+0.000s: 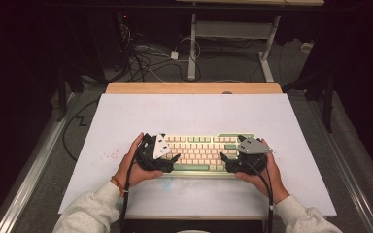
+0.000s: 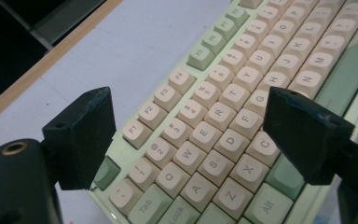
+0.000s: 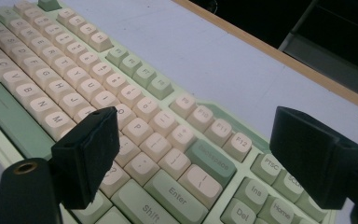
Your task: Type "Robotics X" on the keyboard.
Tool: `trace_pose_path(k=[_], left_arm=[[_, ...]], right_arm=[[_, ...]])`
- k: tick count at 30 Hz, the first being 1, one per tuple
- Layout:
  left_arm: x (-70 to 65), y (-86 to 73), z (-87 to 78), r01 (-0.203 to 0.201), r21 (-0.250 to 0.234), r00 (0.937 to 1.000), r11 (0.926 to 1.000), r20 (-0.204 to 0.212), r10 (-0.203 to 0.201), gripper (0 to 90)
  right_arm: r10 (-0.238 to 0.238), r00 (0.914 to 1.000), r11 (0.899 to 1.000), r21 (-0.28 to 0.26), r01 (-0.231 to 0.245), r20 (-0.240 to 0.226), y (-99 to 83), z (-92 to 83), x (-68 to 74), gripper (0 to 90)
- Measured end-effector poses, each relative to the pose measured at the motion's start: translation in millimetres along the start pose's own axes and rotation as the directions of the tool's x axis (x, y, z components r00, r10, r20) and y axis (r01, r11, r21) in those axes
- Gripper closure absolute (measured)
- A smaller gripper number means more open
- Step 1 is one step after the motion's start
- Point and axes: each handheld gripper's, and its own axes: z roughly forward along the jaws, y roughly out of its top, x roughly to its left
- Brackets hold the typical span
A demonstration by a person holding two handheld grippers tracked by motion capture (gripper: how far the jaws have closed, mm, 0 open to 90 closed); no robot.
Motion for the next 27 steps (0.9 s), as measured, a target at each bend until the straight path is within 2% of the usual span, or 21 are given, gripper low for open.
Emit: trace_pose_path(k=[3, 12, 27], left_arm=[[1.0, -0.8, -1.4, -0.003, 0.002, 1.0000, 1.0000, -0.007, 0.003, 16.1], [-0.2, -1.1, -10.9, -0.045, -0.018, 0.9988, 0.9988, -0.022, 0.044, 16.4], [1.5, -4.7, -25.1, -0.060, -0.036, 0.9972, 0.9975, -0.046, 0.059, 16.8]], right_arm=[[-0.002, 1.0000, 1.000, -0.002, 0.002, 0.008, 1.1, -0.8, 0.0, 16.7], [-0.019, 0.9995, 1.000, -0.010, 0.020, 0.024, 3.3, -9.6, -1.0, 17.5], [-0.056, 0.9979, 0.998, -0.022, 0.057, 0.033, 5.3, -21.3, 3.0, 17.5]])
